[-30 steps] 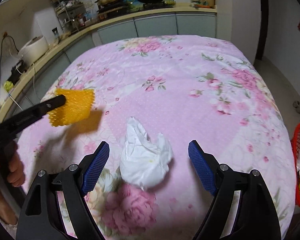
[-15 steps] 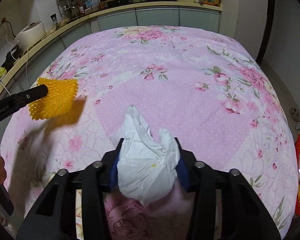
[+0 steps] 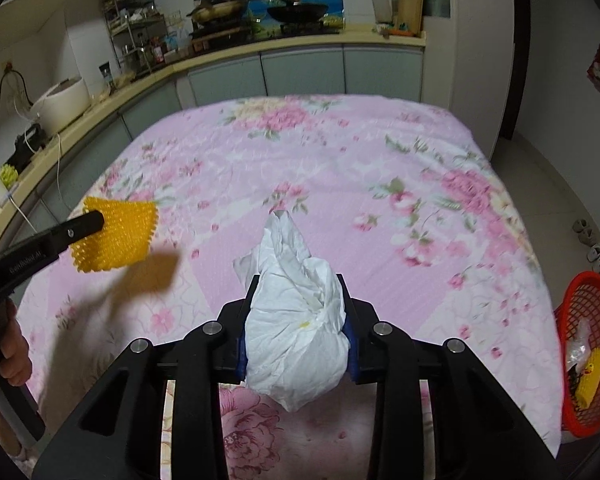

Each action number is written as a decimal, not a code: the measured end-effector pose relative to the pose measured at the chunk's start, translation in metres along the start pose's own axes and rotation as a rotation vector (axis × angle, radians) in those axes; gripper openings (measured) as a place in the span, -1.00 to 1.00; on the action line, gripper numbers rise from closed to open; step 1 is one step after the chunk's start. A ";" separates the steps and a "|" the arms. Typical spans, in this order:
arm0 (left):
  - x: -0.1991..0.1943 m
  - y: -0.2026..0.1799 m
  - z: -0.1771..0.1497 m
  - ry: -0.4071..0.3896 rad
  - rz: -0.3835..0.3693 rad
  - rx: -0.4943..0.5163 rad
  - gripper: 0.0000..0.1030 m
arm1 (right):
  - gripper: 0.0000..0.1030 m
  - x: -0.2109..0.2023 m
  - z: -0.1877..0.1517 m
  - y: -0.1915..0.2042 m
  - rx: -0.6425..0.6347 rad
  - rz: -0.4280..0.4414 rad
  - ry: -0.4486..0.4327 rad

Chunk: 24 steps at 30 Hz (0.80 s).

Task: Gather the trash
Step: 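Carry the yellow sponge and white tissue over the red basket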

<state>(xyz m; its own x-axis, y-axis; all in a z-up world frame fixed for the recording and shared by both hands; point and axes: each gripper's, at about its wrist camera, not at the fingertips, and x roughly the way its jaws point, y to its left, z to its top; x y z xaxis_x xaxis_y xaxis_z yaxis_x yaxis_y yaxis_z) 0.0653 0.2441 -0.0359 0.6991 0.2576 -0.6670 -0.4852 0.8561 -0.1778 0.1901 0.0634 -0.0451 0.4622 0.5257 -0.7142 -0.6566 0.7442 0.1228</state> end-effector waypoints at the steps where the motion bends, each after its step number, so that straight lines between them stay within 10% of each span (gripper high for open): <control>1: -0.002 -0.001 0.002 -0.004 -0.001 0.002 -0.80 | -0.36 -0.004 0.002 -0.001 0.002 0.000 -0.009; 24: -0.020 -0.098 0.035 -0.060 -0.142 0.140 -0.80 | -0.36 -0.094 0.023 -0.065 0.107 -0.062 -0.186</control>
<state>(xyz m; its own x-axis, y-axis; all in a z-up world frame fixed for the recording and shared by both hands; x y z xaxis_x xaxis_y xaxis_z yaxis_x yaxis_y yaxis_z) 0.1174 0.1703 0.0199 0.7875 0.1527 -0.5971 -0.3046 0.9386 -0.1617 0.2033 -0.0247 0.0303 0.6084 0.5369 -0.5845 -0.5607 0.8120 0.1623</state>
